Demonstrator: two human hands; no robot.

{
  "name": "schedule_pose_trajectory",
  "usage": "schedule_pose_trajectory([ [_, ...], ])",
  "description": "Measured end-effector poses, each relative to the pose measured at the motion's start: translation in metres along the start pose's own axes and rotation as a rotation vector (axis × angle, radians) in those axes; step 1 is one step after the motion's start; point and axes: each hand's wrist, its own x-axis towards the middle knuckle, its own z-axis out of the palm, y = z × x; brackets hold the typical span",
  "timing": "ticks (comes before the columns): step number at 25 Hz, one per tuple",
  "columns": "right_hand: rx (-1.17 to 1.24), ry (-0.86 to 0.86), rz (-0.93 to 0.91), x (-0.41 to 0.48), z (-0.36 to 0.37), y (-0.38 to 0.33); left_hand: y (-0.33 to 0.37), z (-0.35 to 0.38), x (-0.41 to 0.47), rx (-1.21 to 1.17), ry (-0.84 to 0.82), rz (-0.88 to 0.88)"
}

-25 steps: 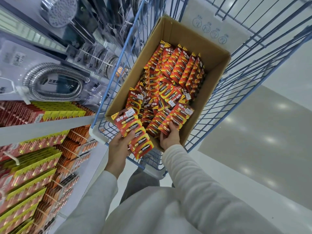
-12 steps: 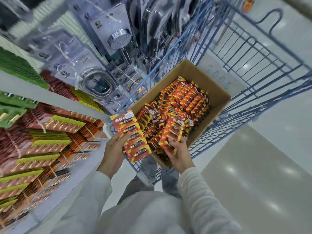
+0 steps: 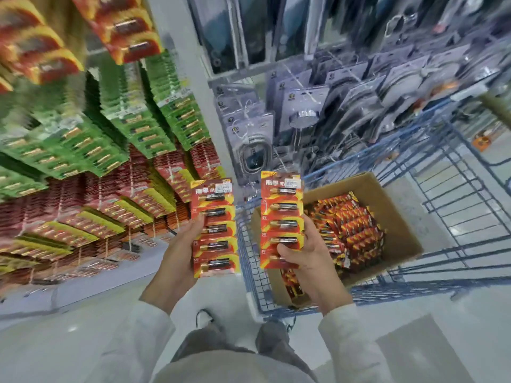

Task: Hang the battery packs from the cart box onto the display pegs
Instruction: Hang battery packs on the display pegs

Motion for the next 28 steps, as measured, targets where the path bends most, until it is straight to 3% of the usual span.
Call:
schedule_pose_trajectory([
  [3,-0.061,-0.081,0.004,0.003,0.051,-0.007,0.027,-0.029,-0.022,-0.094,0.035,0.069],
  [10,-0.359,-0.041,-0.031,0.003,0.215,0.035,0.089,-0.162,-0.075,-0.221,0.139,0.257],
  [19,-0.285,-0.24,-0.026,0.02,0.404,0.126,0.153,-0.345,-0.139,-0.252,0.228,0.448],
  [28,-0.247,-0.207,0.091,0.065,0.505,0.132,0.212,-0.417,-0.137,-0.266,0.447,0.544],
])
